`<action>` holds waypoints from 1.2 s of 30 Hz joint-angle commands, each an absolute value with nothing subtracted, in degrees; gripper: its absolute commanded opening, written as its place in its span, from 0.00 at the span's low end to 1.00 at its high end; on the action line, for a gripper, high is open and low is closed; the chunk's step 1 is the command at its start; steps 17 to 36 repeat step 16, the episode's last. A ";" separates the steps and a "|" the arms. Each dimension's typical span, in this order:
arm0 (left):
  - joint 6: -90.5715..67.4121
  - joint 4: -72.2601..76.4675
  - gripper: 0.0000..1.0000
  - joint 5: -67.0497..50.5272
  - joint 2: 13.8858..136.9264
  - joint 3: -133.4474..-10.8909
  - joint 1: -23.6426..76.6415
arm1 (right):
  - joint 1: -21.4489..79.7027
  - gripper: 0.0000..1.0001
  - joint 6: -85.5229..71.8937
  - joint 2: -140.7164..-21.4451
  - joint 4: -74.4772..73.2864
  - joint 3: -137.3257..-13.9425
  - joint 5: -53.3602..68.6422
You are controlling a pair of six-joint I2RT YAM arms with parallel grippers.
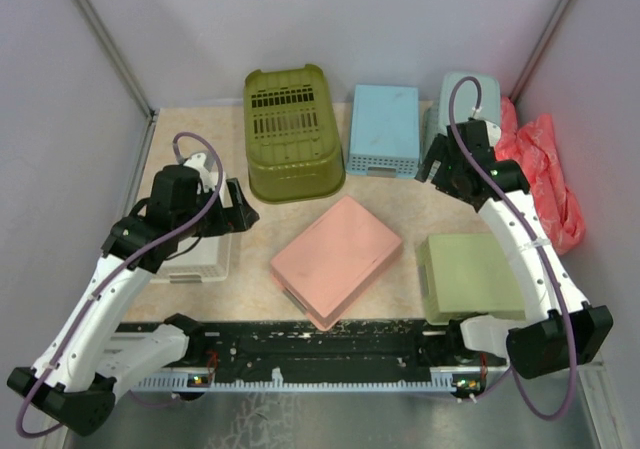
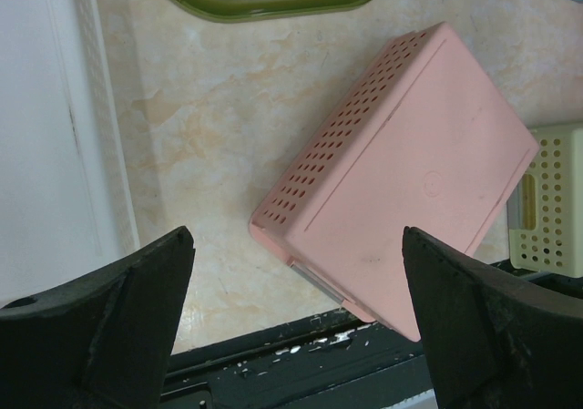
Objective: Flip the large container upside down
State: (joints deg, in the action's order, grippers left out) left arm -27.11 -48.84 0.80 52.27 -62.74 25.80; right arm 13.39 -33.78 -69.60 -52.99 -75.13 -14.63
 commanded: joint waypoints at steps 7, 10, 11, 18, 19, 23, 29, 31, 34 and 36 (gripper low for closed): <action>-26.53 -40.57 1.00 -1.02 50.32 -61.69 26.14 | 13.43 0.88 -36.25 -58.66 -49.25 -75.26 -27.91; -26.62 -39.77 1.00 -0.56 49.73 -61.79 26.14 | 13.45 0.88 -37.34 -55.20 -47.56 -73.16 -30.63; -26.67 -39.72 1.00 -0.35 49.58 -61.79 26.04 | 13.45 0.88 -37.78 -54.59 -47.36 -72.70 -31.51; -27.09 -38.94 1.00 0.09 48.37 -60.80 26.15 | 13.43 0.88 -38.50 -54.13 -47.48 -73.08 -32.81; -27.09 -38.94 1.00 0.09 48.37 -60.80 26.15 | 13.43 0.88 -38.50 -54.13 -47.48 -73.08 -32.81; -27.09 -38.94 1.00 0.09 48.37 -60.80 26.15 | 13.43 0.88 -38.50 -54.13 -47.48 -73.08 -32.81; -27.09 -38.94 1.00 0.09 48.37 -60.80 26.15 | 13.43 0.88 -38.50 -54.13 -47.48 -73.08 -32.81; -27.09 -38.94 1.00 0.09 48.37 -60.80 26.15 | 13.43 0.88 -38.50 -54.13 -47.48 -73.08 -32.81; -27.09 -38.94 1.00 0.09 48.37 -60.80 26.15 | 13.43 0.88 -38.50 -54.13 -47.48 -73.08 -32.81; -27.09 -38.94 1.00 0.09 48.37 -60.80 26.15 | 13.43 0.88 -38.50 -54.13 -47.48 -73.08 -32.81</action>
